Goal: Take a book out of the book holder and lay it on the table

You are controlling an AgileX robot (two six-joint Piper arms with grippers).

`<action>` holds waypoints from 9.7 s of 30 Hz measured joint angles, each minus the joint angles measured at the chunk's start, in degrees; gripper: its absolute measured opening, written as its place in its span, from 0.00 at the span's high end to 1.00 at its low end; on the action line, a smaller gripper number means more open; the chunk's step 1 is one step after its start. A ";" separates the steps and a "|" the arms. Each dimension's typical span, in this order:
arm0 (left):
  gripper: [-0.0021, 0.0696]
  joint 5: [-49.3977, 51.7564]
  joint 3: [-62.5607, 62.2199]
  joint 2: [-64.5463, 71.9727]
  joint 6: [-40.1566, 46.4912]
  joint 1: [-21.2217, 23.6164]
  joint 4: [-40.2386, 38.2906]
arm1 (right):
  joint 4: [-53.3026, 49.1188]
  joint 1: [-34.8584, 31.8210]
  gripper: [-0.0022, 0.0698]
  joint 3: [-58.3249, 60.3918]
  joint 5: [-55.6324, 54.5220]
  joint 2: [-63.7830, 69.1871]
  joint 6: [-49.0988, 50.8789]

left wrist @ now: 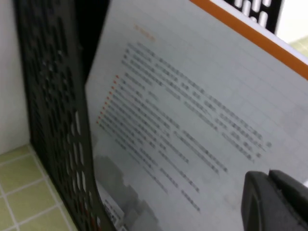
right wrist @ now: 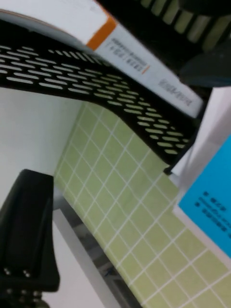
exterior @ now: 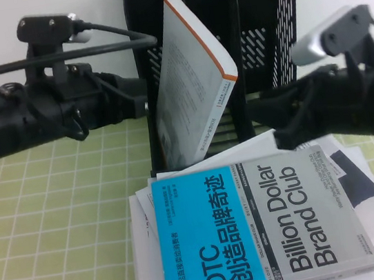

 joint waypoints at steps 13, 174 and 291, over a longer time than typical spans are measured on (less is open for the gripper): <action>0.97 -0.81 0.00 4.54 0.56 0.00 -5.29 | 0.00 0.12 0.45 -19.01 2.37 17.01 4.74; 0.97 -1.64 40.06 -71.93 -37.64 13.11 33.31 | -159.24 51.97 0.97 19.94 33.25 -53.51 144.48; 0.97 -4.08 63.40 -85.86 -57.20 13.11 59.41 | -106.59 -22.39 0.97 51.59 -3.64 -83.44 105.40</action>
